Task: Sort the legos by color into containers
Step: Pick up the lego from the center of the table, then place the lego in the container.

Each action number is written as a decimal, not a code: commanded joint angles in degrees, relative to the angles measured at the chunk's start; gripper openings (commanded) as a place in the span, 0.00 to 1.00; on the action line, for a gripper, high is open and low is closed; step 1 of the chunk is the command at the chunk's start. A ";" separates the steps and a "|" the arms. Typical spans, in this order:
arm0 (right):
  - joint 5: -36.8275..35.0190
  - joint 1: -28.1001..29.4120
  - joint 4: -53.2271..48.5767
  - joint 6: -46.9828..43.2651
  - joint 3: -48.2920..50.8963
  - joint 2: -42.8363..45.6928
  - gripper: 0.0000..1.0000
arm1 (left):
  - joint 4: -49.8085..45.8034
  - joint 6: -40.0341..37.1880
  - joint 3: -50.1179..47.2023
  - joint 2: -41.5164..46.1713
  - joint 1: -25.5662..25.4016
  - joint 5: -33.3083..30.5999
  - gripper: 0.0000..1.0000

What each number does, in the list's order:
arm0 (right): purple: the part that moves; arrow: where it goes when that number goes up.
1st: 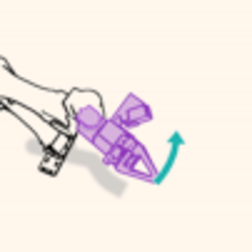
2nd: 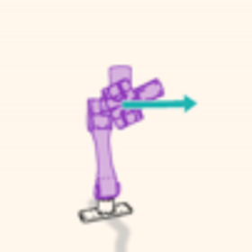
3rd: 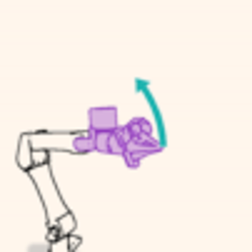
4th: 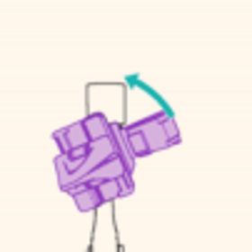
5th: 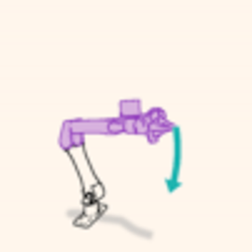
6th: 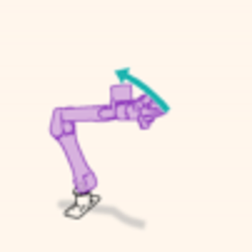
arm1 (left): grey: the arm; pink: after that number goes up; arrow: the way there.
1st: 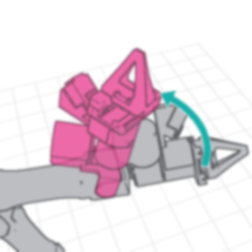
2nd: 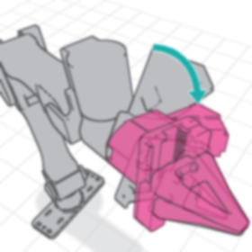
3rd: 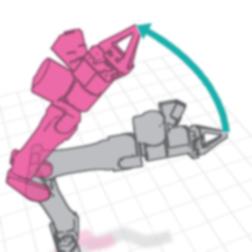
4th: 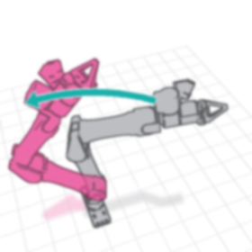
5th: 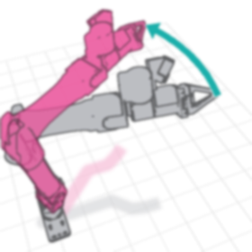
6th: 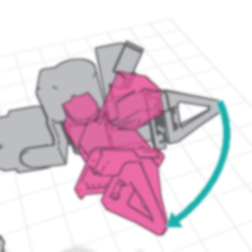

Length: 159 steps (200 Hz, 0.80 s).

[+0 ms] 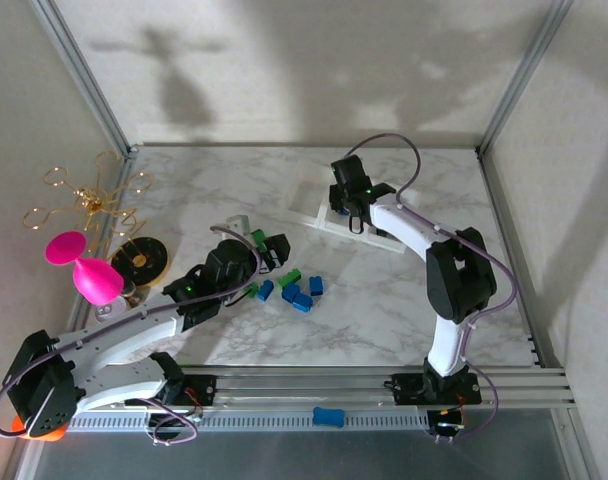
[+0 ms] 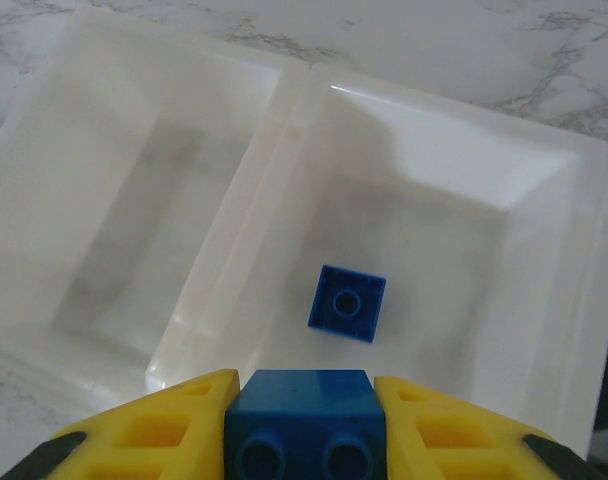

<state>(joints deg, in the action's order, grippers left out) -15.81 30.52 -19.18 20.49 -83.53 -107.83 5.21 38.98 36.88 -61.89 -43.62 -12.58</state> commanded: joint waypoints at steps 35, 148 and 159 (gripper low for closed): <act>1.21 -1.49 -0.13 -2.31 -6.73 -8.74 0.35 | 2.04 -1.36 3.19 -2.71 0.55 2.04 1.00; 1.10 -2.00 0.23 -2.93 -6.64 -6.25 0.47 | 2.08 -1.54 3.46 -2.58 0.72 1.86 0.99; 1.37 -1.65 0.20 -2.92 -5.69 -4.57 0.47 | 2.08 -1.38 3.33 -2.24 0.72 1.78 1.00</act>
<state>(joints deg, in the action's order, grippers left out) -14.79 28.32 -19.07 18.55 -89.27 -117.40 6.61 38.54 38.76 -64.71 -43.40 -11.14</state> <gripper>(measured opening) 0.469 0.996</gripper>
